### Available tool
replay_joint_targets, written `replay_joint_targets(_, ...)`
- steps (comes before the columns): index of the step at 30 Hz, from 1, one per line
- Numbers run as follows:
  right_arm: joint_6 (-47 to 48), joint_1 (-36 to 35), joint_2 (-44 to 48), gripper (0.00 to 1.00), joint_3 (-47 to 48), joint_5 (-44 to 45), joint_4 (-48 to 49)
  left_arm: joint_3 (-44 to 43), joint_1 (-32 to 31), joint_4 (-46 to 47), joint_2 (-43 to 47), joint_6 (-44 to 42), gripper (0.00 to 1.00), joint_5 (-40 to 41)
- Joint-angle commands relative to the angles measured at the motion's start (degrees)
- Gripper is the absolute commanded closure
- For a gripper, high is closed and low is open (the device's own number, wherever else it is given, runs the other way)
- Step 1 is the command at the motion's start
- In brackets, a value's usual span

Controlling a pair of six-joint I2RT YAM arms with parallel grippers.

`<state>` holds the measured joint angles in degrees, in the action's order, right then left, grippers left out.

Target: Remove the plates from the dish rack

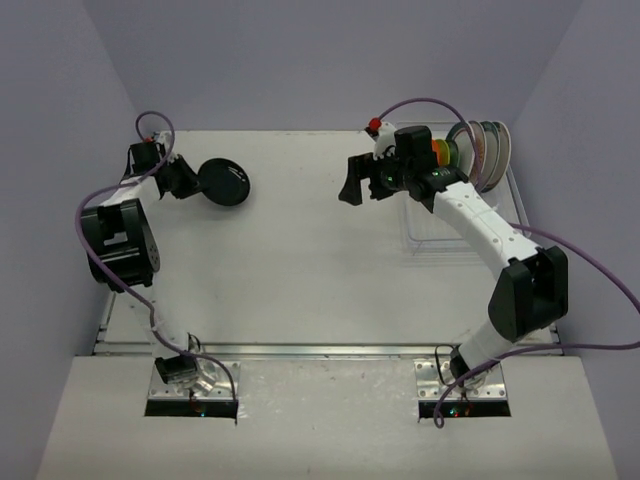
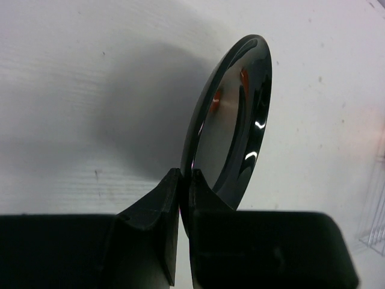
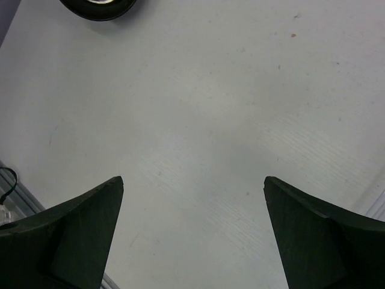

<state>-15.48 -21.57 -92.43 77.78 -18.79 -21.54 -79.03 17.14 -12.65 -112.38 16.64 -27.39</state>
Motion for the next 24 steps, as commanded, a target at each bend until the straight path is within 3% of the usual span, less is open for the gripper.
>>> replay_joint_targets(1,-1.92,1.62,-1.17,0.02,0.97,0.69,0.19,-7.09,1.66,3.94,-6.42,5.05,1.00,1.72)
replay_joint_targets(7,-2.14,5.33,-2.21,0.02,1.34,1.07,-0.91,-12.18,2.91,6.31,-14.73,6.91,0.98,4.26)
replay_joint_targets(12,-3.37,8.90,-3.31,0.02,1.68,0.46,-1.53,-12.69,3.06,5.26,-17.52,6.29,0.81,7.34)
replay_joint_targets(16,-4.03,9.97,-3.77,0.02,1.54,-0.32,-1.93,-12.65,3.04,3.94,-18.36,5.55,0.60,9.56)
replay_joint_targets(19,-3.85,10.03,-3.78,0.02,1.65,0.59,-1.84,-12.67,2.99,3.00,-18.39,4.86,0.52,11.44)
replay_joint_targets(24,-1.07,10.10,-3.64,0.03,2.83,5.45,-1.93,-11.52,3.04,2.23,-16.19,3.54,0.50,14.16)
